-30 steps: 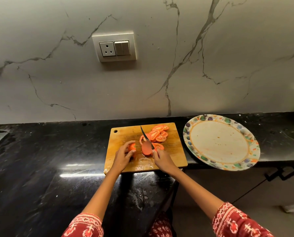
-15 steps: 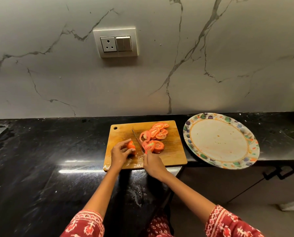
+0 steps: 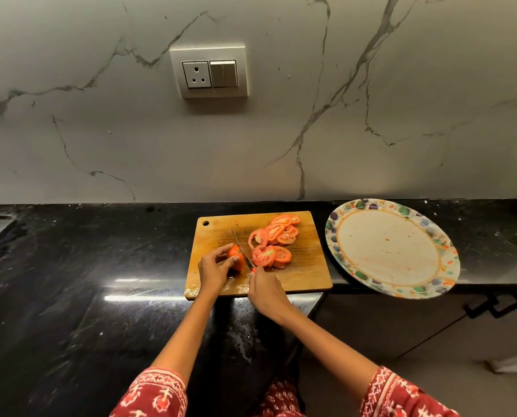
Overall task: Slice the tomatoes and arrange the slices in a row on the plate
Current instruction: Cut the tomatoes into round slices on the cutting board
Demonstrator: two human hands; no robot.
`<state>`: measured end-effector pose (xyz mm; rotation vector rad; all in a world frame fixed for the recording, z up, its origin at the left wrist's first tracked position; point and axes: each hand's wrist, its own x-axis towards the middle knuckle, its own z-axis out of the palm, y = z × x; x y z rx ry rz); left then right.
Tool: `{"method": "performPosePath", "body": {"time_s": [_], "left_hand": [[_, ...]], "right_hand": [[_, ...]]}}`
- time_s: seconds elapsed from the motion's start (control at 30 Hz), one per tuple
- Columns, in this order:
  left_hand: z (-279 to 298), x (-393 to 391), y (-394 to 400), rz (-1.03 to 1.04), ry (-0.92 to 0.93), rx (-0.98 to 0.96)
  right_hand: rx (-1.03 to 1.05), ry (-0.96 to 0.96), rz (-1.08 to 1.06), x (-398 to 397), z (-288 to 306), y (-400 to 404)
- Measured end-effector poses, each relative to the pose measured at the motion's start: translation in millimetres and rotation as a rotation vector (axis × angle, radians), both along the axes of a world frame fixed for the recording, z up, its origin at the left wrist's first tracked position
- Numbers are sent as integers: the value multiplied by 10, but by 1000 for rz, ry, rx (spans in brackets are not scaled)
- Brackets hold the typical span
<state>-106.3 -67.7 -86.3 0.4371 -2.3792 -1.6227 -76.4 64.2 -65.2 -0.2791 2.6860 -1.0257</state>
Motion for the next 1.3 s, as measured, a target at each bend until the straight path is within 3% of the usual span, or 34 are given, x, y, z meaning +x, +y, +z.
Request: {"method": "performPosePath", "body": {"time_s": [0.7,1.3], "left_hand": [[22,-6,-41,5,-34,5],[24,71,-21,-28,20,-10]], "right_hand": [[89,36,-41,78,-11,-85],[-16,-9,20,-26,-60,-84]]}}
